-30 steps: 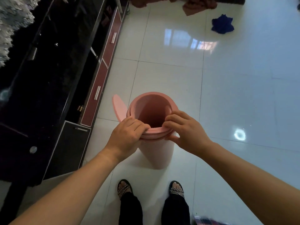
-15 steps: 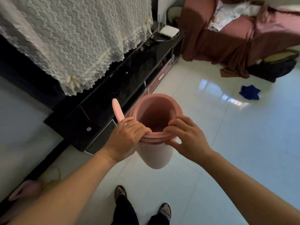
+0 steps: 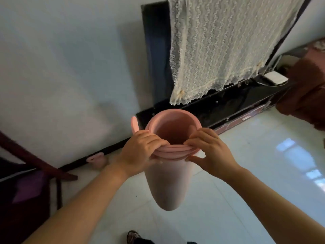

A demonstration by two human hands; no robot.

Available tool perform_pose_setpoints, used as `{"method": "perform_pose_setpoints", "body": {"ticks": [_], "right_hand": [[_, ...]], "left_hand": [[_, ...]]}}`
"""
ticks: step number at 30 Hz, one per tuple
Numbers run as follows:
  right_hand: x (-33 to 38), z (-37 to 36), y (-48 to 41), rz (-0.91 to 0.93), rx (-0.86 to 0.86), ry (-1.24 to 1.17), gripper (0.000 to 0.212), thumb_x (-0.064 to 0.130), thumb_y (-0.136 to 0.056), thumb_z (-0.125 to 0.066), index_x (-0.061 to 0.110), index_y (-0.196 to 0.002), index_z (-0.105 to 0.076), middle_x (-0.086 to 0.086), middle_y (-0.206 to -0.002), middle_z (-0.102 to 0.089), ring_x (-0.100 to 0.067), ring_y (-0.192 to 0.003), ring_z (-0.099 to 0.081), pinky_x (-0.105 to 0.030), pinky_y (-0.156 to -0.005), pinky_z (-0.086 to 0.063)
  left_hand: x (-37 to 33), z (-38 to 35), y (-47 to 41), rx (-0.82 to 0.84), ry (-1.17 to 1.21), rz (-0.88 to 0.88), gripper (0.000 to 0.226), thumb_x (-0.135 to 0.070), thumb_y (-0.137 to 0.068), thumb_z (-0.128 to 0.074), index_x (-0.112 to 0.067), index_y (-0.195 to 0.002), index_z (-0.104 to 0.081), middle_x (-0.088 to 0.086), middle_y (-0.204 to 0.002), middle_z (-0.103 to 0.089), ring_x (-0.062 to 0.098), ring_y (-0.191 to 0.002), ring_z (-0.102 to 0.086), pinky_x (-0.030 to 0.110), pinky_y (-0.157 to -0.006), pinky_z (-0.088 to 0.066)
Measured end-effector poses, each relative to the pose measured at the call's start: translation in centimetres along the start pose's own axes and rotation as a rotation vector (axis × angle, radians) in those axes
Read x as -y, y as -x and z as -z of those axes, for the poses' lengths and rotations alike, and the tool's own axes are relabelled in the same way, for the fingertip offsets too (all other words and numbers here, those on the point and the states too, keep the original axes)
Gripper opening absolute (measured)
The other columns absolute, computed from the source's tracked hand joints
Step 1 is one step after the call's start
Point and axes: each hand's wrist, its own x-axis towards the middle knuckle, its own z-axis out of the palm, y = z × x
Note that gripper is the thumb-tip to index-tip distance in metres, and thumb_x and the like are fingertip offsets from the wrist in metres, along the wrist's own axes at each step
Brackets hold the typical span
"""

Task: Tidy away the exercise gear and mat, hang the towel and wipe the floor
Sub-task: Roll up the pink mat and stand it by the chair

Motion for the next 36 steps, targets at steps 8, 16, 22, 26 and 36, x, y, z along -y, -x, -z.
{"method": "perform_pose_setpoints", "body": {"ticks": [8,16,22,26,36], "right_hand": [[10.4,-11.5,-9.0,0.127,0.048,-0.190,0.045,0.032,-0.058,-0.087,0.018,-0.097,-0.070,0.004,-0.097,-0.064,-0.016,-0.100,-0.050,-0.024,-0.087,-0.043],[16.9,-19.3,-16.1,0.263,0.087,-0.289,0.044,0.028,-0.059,-0.087,0.015,-0.097,-0.070,0.002,-0.096,-0.064,-0.018,-0.100,-0.051,-0.033,-0.077,-0.052],[18.1,-23.8,-21.3,0.385,0.131,-0.292,0.044,0.031,-0.061,-0.086,0.016,-0.099,-0.069,0.000,-0.099,-0.064,-0.019,-0.102,-0.050,-0.033,-0.082,-0.049],[17.8,-27.2,-25.7,0.433,0.191,-0.334,0.044,0.030,-0.063,-0.085,0.017,-0.101,-0.068,0.000,-0.101,-0.064,-0.019,-0.104,-0.049,-0.035,-0.078,-0.053],[14.1,-36.5,-34.0,0.517,0.306,-0.398,0.045,0.028,-0.061,-0.086,0.014,-0.100,-0.068,-0.004,-0.102,-0.064,-0.020,-0.104,-0.048,-0.037,-0.073,-0.054]], "left_hand": [[8.1,7.1,13.4,-0.002,-0.122,0.283,0.041,-0.030,-0.059,-0.069,-0.021,-0.099,-0.068,-0.004,-0.090,-0.069,0.017,-0.085,-0.063,0.034,-0.092,-0.038],[13.2,11.9,21.5,0.037,-0.200,0.455,0.055,-0.026,-0.051,-0.085,-0.024,-0.104,-0.068,-0.007,-0.096,-0.069,0.014,-0.091,-0.062,0.030,-0.092,-0.038],[17.3,12.8,24.3,0.058,-0.275,0.529,0.058,-0.029,-0.053,-0.086,-0.023,-0.106,-0.066,-0.005,-0.097,-0.069,0.017,-0.092,-0.063,0.033,-0.090,-0.042],[21.1,12.6,25.2,0.067,-0.273,0.632,0.055,-0.031,-0.058,-0.083,-0.023,-0.109,-0.064,-0.004,-0.100,-0.068,0.018,-0.095,-0.062,0.037,-0.091,-0.046],[31.1,8.1,25.8,0.097,-0.244,0.893,0.054,-0.043,-0.062,-0.076,-0.037,-0.111,-0.053,-0.012,-0.103,-0.065,0.017,-0.100,-0.059,0.054,-0.093,-0.043]]}}
